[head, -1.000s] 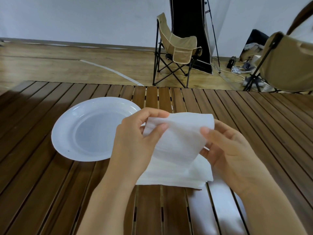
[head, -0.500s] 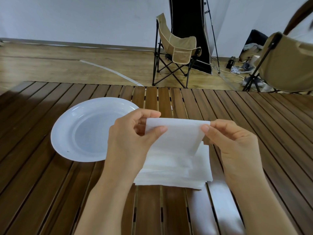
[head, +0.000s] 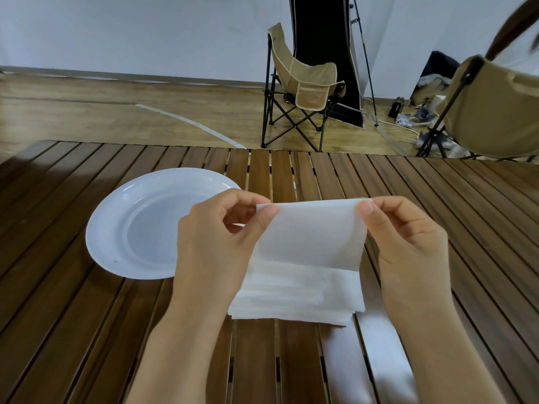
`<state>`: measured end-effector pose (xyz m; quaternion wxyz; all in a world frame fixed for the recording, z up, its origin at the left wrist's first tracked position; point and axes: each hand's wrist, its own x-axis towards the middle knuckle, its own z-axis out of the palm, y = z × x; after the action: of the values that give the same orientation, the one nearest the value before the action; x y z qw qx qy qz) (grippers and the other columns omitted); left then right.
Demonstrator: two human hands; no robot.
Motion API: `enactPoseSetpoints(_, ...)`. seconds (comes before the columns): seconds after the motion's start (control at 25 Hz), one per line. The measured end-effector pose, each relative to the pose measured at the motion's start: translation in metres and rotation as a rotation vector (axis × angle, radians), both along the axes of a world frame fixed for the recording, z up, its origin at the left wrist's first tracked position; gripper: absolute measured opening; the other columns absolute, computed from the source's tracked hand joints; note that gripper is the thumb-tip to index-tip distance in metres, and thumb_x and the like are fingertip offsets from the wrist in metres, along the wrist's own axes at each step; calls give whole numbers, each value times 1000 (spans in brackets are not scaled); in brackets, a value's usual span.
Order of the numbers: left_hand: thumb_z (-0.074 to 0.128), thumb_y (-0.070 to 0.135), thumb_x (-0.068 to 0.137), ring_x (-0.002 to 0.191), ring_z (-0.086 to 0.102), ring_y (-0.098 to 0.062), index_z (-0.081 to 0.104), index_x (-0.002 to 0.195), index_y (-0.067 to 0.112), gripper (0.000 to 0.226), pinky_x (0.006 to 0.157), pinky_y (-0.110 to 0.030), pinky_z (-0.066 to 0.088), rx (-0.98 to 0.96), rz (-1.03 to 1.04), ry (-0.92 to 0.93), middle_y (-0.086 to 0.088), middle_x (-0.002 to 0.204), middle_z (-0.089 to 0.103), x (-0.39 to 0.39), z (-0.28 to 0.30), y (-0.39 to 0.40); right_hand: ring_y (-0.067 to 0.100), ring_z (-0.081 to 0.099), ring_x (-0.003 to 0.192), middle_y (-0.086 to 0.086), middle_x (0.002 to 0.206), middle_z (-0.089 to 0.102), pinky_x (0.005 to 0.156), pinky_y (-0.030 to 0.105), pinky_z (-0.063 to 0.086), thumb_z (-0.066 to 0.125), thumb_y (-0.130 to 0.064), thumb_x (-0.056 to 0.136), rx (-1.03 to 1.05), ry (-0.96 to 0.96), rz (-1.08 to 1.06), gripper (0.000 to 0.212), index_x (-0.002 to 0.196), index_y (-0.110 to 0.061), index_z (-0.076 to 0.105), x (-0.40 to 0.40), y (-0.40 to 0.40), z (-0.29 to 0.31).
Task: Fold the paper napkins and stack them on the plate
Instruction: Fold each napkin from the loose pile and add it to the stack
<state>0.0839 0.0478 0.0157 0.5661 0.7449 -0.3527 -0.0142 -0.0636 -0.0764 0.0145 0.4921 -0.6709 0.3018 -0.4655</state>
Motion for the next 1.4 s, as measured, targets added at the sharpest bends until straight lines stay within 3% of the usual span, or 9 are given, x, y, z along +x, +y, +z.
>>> enactPoseSetpoints(0.08,67,41,80,78,65,0,71,85,32,11,69,-15,52,-33,-2,28,18,75,69,0,1,0,7,59,71,-6,76,67,64,22,50,61,-21,90,-2,6,-2,9,84,-15,65,0,0,-1)
enactPoseSetpoints(0.24,63,42,83,79,65,3,69,88,34,11,66,-8,48,-93,-20,114,22,78,70,-3,5,-1,32,62,85,5,85,67,78,52,52,61,-24,92,45,0,29,12,84,-17,66,2,-1,-4)
enactPoseSetpoints(0.36,68,32,82,80,66,0,70,91,34,9,68,-10,49,-111,-24,110,19,80,70,-2,4,-1,33,63,87,5,86,68,81,59,53,62,-28,91,51,5,32,14,83,-17,66,4,0,-4)
enactPoseSetpoints(0.56,76,30,76,74,65,-4,71,92,36,18,67,-13,52,-50,-27,61,16,74,68,0,1,1,34,63,86,5,83,67,80,57,53,61,-29,90,84,15,2,17,78,-19,66,3,1,-5)
enactPoseSetpoints(0.8,69,38,80,74,61,-2,70,79,32,6,63,-10,47,24,4,-14,17,69,66,-2,1,0,25,64,78,2,77,67,77,52,55,63,-33,88,131,5,2,22,72,-19,67,3,2,-4)
enactPoseSetpoints(1.08,55,49,86,85,61,4,60,90,29,20,57,-5,42,52,0,129,18,88,66,-4,3,-4,22,67,80,1,82,72,78,50,56,69,-18,82,196,28,77,4,80,-20,73,1,1,-3)
enactPoseSetpoints(1.28,55,48,86,76,67,-13,47,99,28,26,61,-24,47,57,19,234,11,88,70,-6,3,-5,26,63,80,2,81,70,81,56,53,68,-19,84,214,28,59,8,77,-20,72,1,2,-5)
enactPoseSetpoints(1.4,59,46,84,73,68,-16,44,96,29,26,64,-31,53,67,64,255,13,83,68,-5,2,-4,32,66,86,3,82,72,83,57,54,71,-15,81,249,22,49,8,77,-21,73,2,0,-6)
